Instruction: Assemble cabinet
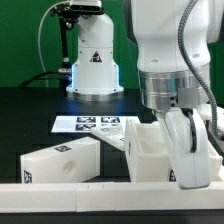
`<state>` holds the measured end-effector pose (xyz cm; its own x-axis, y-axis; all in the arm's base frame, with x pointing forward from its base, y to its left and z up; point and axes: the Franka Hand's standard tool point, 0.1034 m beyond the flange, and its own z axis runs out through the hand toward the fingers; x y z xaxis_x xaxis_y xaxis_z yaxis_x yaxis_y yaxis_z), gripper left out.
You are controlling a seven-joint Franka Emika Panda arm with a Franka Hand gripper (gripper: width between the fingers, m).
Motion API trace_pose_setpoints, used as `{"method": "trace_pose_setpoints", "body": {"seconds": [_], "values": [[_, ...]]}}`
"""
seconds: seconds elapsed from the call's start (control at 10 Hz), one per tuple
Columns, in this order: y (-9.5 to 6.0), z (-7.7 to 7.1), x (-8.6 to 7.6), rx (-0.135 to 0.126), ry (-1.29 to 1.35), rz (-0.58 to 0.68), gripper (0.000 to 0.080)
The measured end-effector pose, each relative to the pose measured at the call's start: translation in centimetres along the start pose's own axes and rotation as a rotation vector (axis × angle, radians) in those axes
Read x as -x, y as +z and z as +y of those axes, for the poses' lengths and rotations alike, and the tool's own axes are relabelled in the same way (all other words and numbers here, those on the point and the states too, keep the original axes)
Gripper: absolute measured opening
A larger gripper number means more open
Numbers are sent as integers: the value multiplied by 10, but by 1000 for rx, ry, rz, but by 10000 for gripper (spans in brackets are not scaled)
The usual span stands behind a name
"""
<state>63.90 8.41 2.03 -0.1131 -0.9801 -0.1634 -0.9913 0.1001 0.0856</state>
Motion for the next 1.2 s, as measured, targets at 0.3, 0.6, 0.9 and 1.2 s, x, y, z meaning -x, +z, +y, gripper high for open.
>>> {"method": "trace_pose_setpoints", "body": {"seconds": [0.3, 0.6, 0.9, 1.2], "values": [[3, 16, 2, 70, -1, -5, 475], [-26, 20, 22, 89, -25, -23, 775], [-26, 21, 26, 92, -32, -25, 797], [-22, 20, 24, 100, -34, -22, 796]]}}
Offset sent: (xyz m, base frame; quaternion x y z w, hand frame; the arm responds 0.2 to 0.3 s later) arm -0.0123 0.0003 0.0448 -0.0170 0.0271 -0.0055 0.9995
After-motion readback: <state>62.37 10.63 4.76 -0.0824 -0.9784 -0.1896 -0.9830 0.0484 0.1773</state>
